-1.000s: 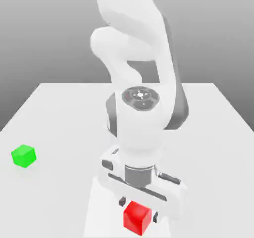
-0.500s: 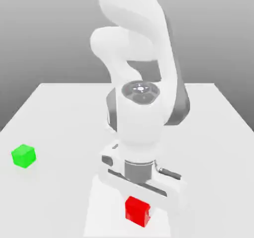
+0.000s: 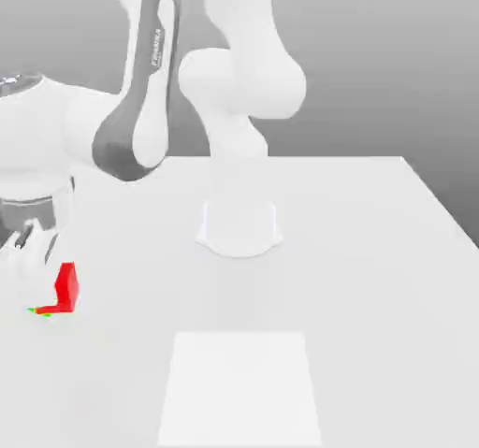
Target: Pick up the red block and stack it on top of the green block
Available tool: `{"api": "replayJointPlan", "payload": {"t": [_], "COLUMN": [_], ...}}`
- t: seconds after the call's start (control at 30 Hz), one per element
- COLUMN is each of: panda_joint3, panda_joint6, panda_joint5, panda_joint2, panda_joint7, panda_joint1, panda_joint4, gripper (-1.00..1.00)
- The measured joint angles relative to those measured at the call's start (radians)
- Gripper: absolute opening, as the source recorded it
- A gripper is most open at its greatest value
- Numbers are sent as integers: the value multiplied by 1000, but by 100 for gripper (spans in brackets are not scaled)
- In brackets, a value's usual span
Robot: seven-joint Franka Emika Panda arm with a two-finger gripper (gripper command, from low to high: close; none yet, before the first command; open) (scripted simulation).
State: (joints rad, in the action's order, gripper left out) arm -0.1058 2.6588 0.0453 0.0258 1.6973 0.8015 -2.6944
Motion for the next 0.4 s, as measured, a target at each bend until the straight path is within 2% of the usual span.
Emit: {"api": "replayJointPlan", "payload": {"t": [0.1, 0.27, 0.3, 0.4], "panda_joint3": [-33, -7, -3, -3], "panda_joint6": [25, 182, 199, 199], "panda_joint5": [-25, -88, -95, -95], "panda_joint2": [16, -142, -161, -161], "panda_joint7": [30, -6, -11, -11], "panda_joint1": [62, 77, 80, 80], "panda_joint4": [-31, -29, -29, -29], "gripper": [-100, -100, 100, 100]}}
